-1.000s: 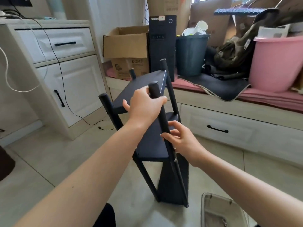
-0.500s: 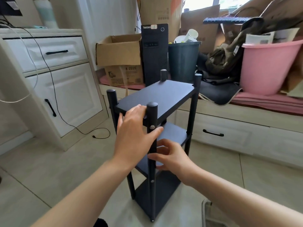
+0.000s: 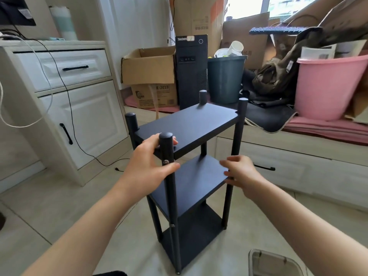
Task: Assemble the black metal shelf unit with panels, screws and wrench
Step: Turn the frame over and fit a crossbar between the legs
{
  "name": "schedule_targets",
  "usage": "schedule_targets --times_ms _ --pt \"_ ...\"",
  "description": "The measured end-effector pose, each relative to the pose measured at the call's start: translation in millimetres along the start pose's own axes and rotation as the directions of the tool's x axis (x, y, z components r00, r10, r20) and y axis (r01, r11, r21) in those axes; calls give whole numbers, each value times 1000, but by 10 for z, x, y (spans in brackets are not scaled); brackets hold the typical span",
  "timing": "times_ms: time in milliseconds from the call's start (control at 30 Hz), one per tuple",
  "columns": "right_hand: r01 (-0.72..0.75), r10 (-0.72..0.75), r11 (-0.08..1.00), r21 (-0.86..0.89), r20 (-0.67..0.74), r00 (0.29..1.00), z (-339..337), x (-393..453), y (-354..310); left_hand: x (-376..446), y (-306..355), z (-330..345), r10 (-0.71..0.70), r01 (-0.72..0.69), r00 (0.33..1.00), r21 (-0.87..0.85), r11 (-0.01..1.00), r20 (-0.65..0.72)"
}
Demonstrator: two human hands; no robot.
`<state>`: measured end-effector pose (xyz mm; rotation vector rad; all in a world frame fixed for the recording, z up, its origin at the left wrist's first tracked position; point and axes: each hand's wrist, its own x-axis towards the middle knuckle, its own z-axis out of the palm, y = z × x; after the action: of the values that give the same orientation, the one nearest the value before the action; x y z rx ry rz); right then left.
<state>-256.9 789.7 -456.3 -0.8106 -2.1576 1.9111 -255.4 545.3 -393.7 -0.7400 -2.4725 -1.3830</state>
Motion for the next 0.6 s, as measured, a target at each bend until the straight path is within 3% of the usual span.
schedule_targets --times_ms 167,400,600 --pt "52 -51 999 -4 -195 979 -265 225 52 17 -99 -185 28 -25 997 -39 999 74" --pt "257 -262 965 -52 -146 954 -274 307 36 14 -252 -369 45 -42 986 -21 999 158" --pt "254 -257 966 -40 -170 951 -292 308 26 48 -376 -430 65 -66 997 40 997 34"
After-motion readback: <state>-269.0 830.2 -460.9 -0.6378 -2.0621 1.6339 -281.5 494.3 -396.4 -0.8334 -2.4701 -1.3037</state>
